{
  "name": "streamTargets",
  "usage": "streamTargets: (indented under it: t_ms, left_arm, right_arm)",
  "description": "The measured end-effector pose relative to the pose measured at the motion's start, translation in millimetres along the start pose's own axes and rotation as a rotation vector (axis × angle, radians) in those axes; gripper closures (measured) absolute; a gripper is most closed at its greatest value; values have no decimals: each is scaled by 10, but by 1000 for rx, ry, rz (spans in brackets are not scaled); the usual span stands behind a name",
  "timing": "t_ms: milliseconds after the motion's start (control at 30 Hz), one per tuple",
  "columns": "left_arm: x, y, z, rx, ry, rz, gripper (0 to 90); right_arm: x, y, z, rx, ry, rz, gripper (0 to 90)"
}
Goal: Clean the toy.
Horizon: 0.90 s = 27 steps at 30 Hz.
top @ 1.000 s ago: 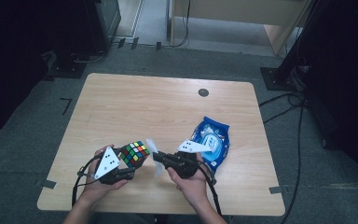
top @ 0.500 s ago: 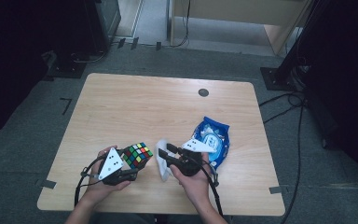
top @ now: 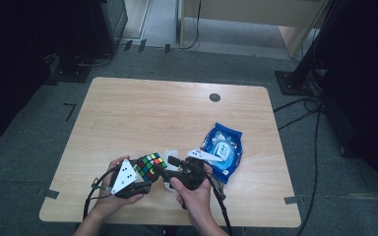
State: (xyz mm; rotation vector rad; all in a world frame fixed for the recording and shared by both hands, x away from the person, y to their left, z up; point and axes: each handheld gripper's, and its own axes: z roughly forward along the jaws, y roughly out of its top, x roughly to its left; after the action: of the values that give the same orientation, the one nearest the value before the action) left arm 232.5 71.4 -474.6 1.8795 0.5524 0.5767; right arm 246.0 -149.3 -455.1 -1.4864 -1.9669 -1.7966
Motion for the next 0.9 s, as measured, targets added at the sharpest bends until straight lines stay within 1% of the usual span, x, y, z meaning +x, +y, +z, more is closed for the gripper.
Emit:
streamTargets:
  t_ms: [133, 167, 200, 267, 300, 333, 367, 500, 533, 567, 600, 633, 667, 700, 733, 800, 867, 900]
  left_arm:
    - [-64, 13, 22, -1, -3, 18, 337]
    - [-77, 17, 26, 1, -5, 26, 337]
    - [-91, 20, 29, -6, -6, 23, 337]
    - [-97, 28, 25, -8, -7, 28, 337]
    - [-95, 29, 23, -9, -9, 25, 337]
    - [-93, 28, 23, -9, -14, 19, 337]
    - [-89, 26, 23, -11, -19, 13, 336]
    - [-80, 25, 30, -11, -35, -2, 336]
    - [-81, 23, 32, -8, -36, 2, 335]
    - [-79, 21, 34, -1, -45, 8, 316]
    - [-79, 18, 41, 12, -60, 9, 275]
    - [-80, 11, 45, 22, -69, 18, 241]
    - [-76, 2, 46, 31, -73, 31, 224]
    - [-68, -8, 43, 39, -79, 36, 220]
    - [-57, -19, 42, 41, -82, 39, 218]
    - [-30, -43, 36, 55, -64, 65, 219]
    - [-5, -74, 46, 80, -22, 94, 229]
    - [9, -84, 48, 85, -13, 89, 230]
  right_arm:
    - [22, -47, 53, 24, -1, -3, 222]
    - [28, -55, 65, 28, -1, -4, 247]
    - [35, -64, 74, 36, -3, 0, 263]
    - [28, -79, 86, 49, -19, 5, 323]
    - [15, -84, 87, 49, -12, 22, 330]
    - [6, -86, 83, 56, 3, 49, 333]
    - [0, -86, 79, 60, 6, 58, 337]
    - [8, -82, 69, 56, -3, 51, 341]
    - [9, -80, 65, 59, -6, 51, 341]
    - [4, -73, 57, 58, -18, 48, 342]
    - [-5, -65, 50, 50, -27, 45, 342]
    - [-25, -45, 29, 41, -36, 50, 342]
    - [-53, -17, 2, 32, -33, 60, 342]
    - [-80, 15, -30, 25, -34, 70, 342]
    - [-106, 48, -66, 13, -36, 65, 341]
    - [-123, 110, -143, -5, -46, 59, 341]
    - [-132, 150, -195, -7, -36, 58, 341]
    - [-134, 162, -204, 4, -28, 57, 341]
